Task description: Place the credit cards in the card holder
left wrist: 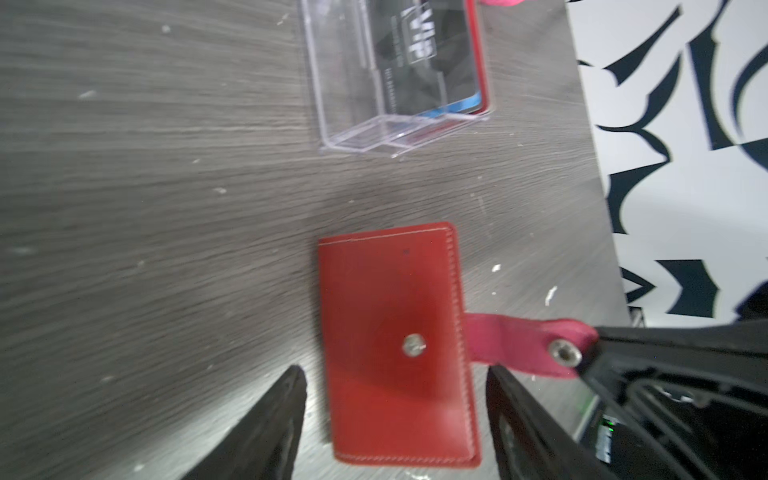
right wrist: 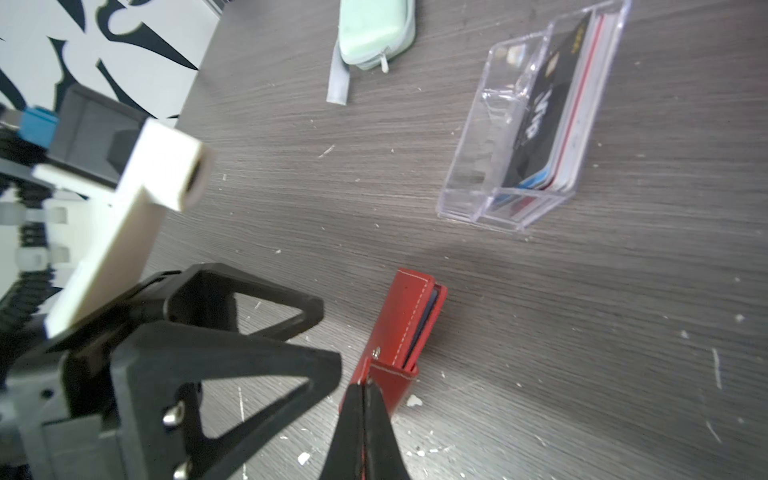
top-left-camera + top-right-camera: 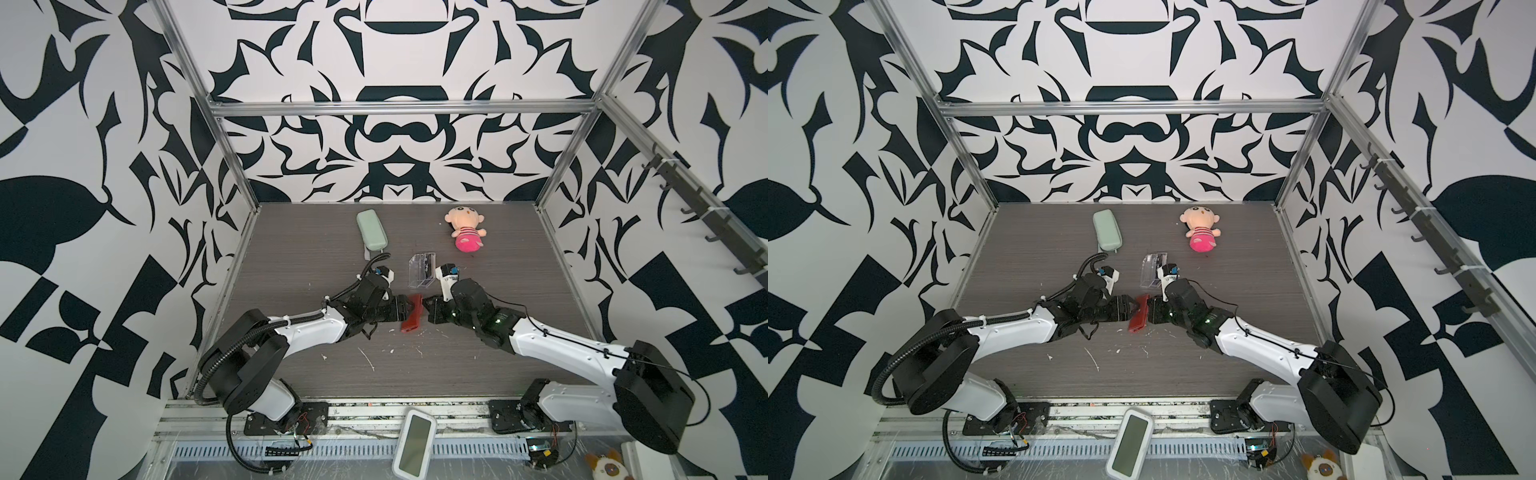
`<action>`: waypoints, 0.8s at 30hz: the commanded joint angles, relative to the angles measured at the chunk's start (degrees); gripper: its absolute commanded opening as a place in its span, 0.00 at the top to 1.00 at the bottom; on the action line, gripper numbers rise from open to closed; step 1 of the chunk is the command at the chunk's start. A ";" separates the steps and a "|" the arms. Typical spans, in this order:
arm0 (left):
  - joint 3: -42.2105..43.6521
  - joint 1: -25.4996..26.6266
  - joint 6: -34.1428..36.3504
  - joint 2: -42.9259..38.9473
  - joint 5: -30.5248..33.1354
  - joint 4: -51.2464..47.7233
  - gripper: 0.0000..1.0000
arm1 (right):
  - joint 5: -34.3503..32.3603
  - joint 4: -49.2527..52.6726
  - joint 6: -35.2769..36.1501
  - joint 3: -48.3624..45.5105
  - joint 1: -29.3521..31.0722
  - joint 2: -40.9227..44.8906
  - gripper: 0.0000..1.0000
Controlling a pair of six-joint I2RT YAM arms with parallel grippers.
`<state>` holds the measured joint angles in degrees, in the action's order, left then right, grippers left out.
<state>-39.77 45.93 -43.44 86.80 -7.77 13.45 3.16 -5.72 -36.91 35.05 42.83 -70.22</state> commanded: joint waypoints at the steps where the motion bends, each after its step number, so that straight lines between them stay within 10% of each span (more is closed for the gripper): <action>1: 0.77 0.21 -0.50 1.56 -3.29 4.48 0.26 | 1.28 -2.99 0.17 2.74 -0.07 0.08 1.00; 24: 0.20 0.19 0.20 1.10 8.18 -7.42 0.44 | -1.47 -0.53 1.06 3.58 -0.10 -1.15 1.00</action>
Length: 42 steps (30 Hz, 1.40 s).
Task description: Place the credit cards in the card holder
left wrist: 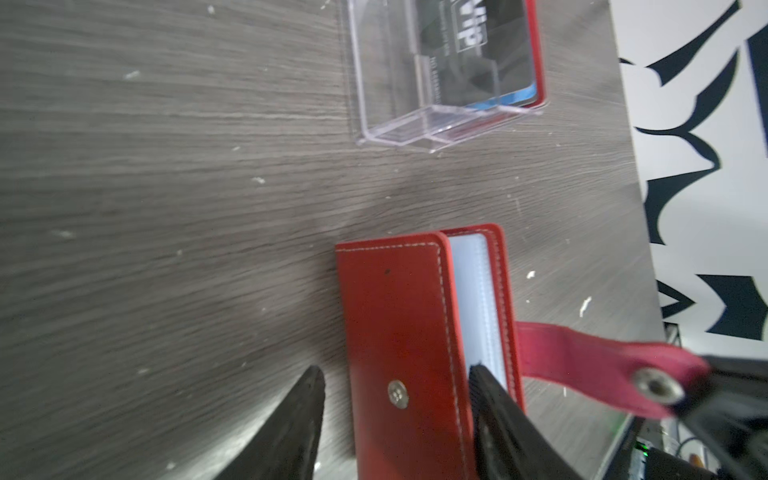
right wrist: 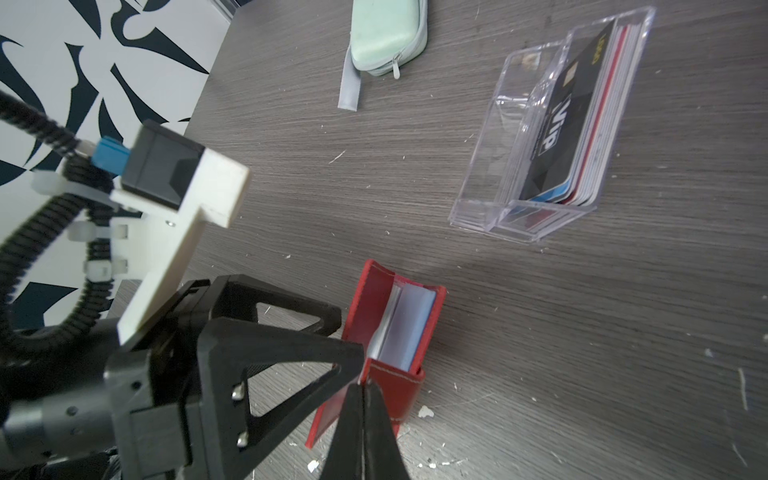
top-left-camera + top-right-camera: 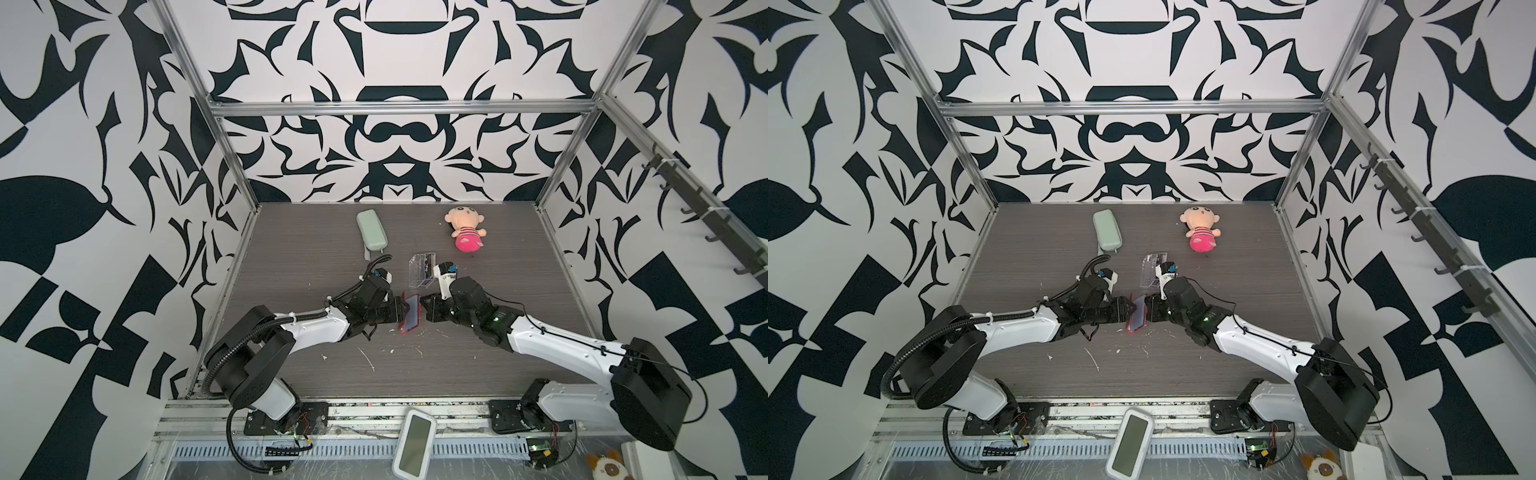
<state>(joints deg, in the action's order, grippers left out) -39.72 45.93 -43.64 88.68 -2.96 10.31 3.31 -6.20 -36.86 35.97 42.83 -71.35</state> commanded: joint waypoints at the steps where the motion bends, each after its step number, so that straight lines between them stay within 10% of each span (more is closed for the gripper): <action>1: 0.32 0.21 0.23 -1.21 4.23 -4.63 0.45 | -2.09 0.36 1.15 2.86 -0.11 -0.02 1.00; 12: 1.12 0.21 -2.60 -3.03 15.90 -12.96 0.49 | -4.52 3.33 2.57 3.98 -0.11 -2.55 1.00; 42: -0.75 0.21 -1.85 -5.55 21.50 -23.00 0.55 | -1.60 3.78 4.08 6.02 -0.08 -10.75 1.00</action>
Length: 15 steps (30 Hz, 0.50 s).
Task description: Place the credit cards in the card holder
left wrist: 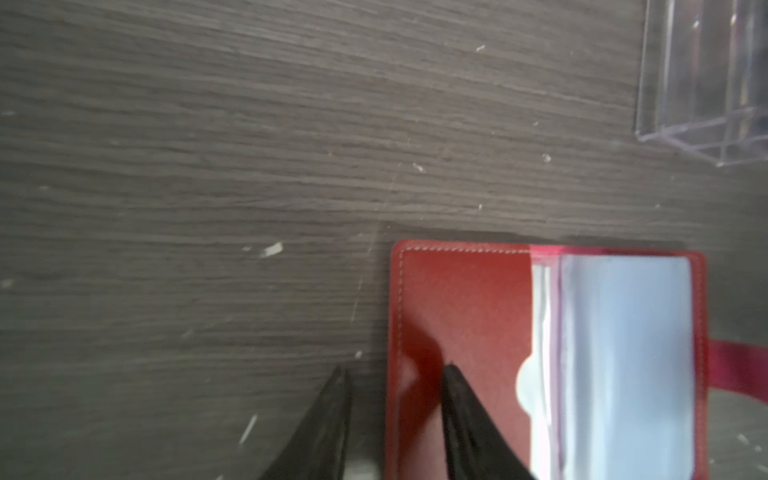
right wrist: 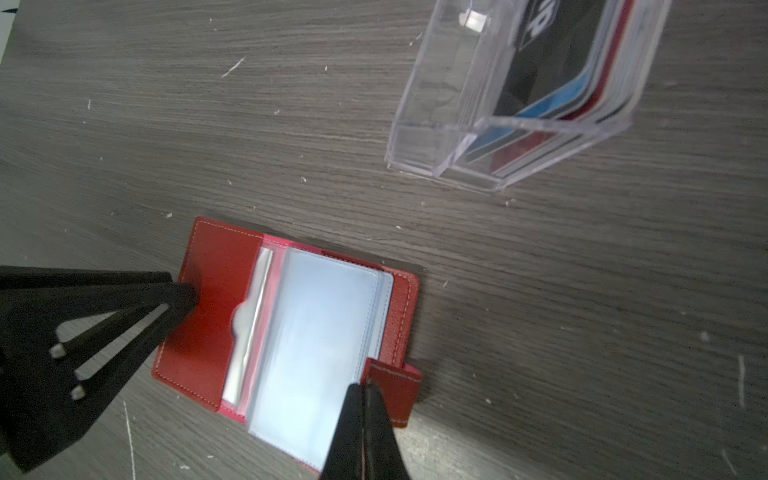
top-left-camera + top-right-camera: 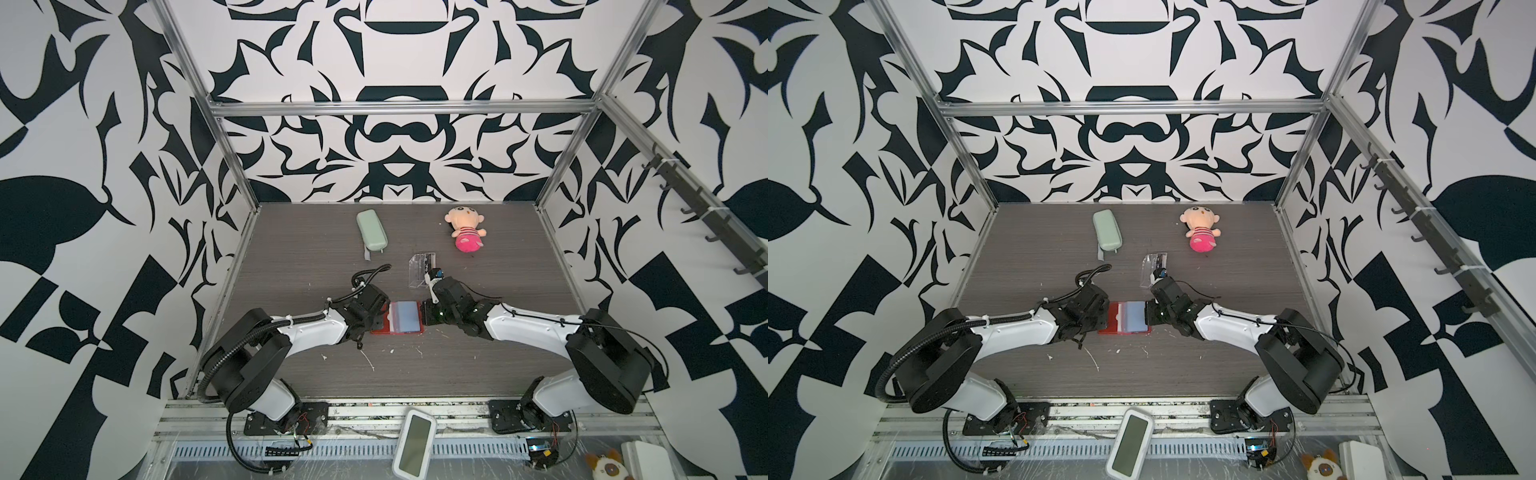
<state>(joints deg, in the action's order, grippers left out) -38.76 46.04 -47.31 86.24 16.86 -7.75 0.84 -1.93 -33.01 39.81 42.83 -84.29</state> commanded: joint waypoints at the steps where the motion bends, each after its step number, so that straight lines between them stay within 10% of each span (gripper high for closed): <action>1: -2.33 0.10 2.47 -4.03 1.86 -5.56 0.54 | 1.08 -0.65 0.15 2.13 -0.11 2.15 1.00; 15: -5.92 0.10 11.99 -6.39 -12.60 1.24 0.45 | 2.50 -2.61 -1.09 1.76 -0.11 0.29 1.00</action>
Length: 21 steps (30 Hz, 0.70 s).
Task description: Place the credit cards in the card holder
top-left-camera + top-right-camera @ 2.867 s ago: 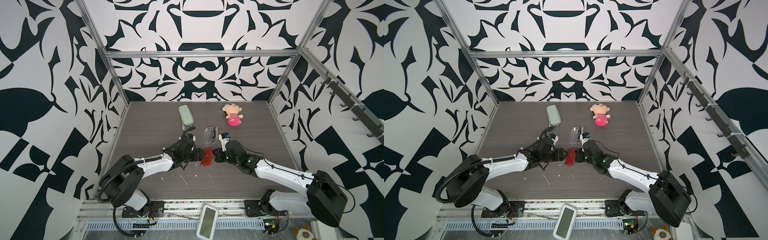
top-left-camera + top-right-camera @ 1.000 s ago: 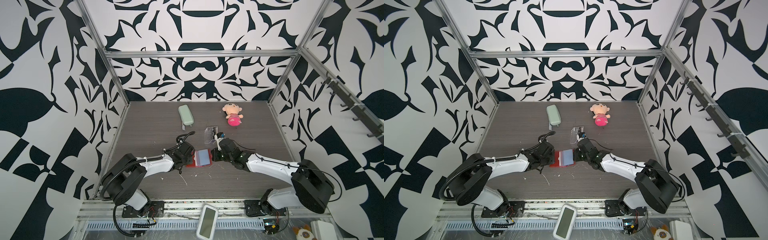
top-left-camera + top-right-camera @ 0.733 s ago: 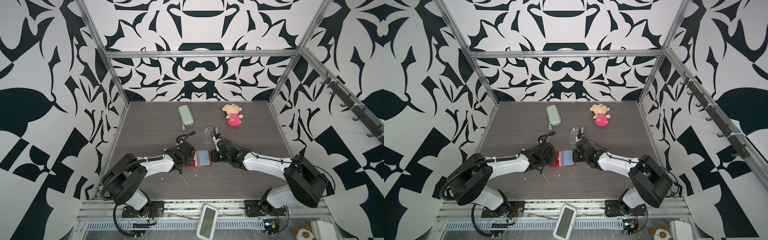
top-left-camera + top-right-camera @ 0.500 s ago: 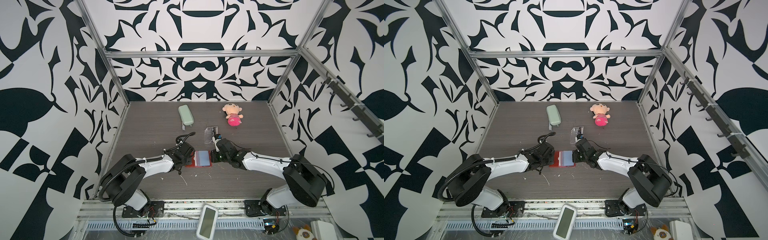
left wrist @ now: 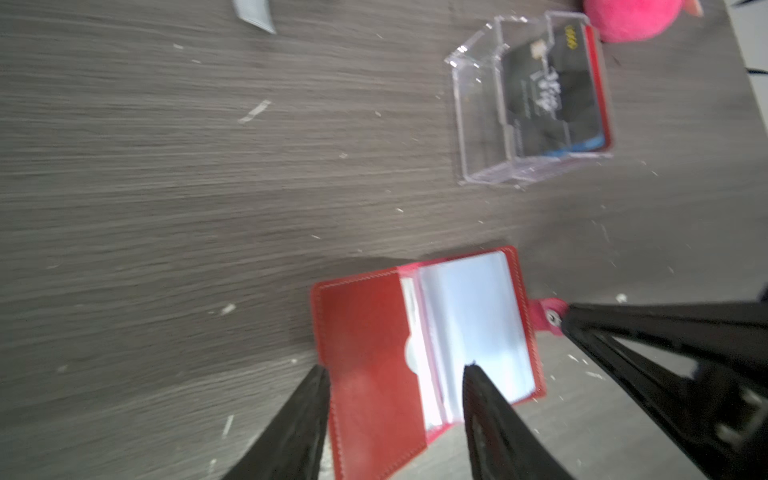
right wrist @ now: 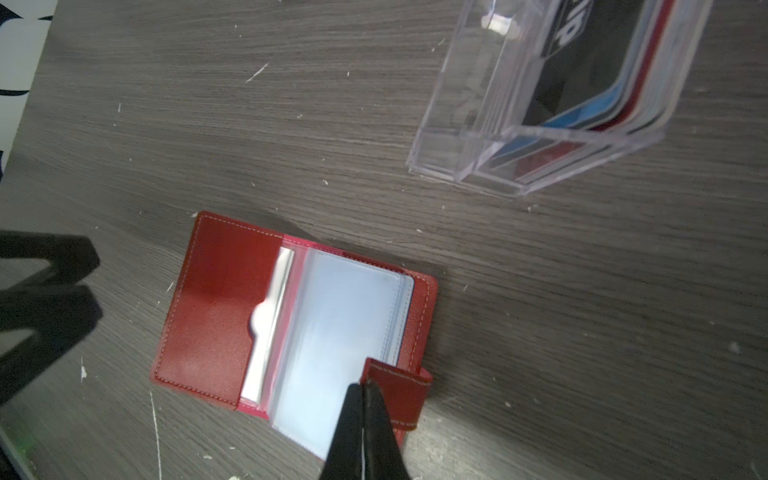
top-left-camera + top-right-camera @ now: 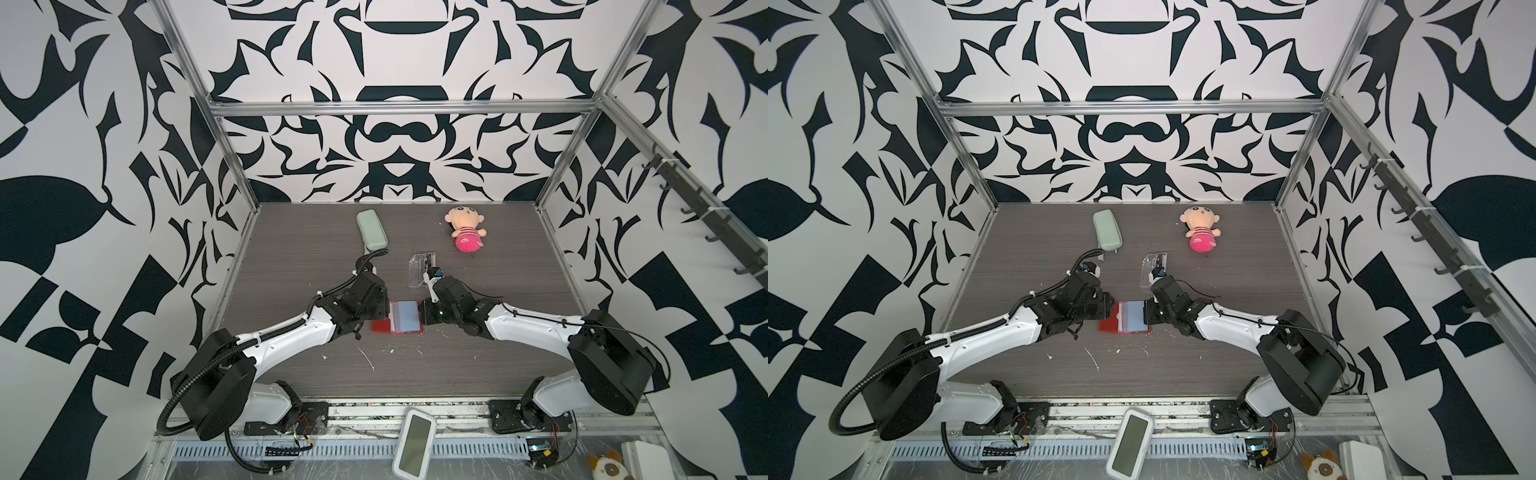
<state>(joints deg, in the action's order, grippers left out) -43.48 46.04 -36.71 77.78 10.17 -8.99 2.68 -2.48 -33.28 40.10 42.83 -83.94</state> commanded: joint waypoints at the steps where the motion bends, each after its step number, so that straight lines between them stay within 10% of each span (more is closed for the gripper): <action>1: -1.49 0.10 0.60 3.05 -7.11 3.07 0.46 | 0.74 -2.17 -0.84 1.47 -0.11 -0.13 1.00; 21: -6.26 0.10 -6.28 18.51 -15.48 9.08 0.55 | 1.80 -5.08 -1.94 0.17 -0.11 -4.10 1.00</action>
<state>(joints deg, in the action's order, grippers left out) -47.94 46.04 -42.02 94.94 -3.84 -1.04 4.05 -5.58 -34.57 40.07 42.83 -88.18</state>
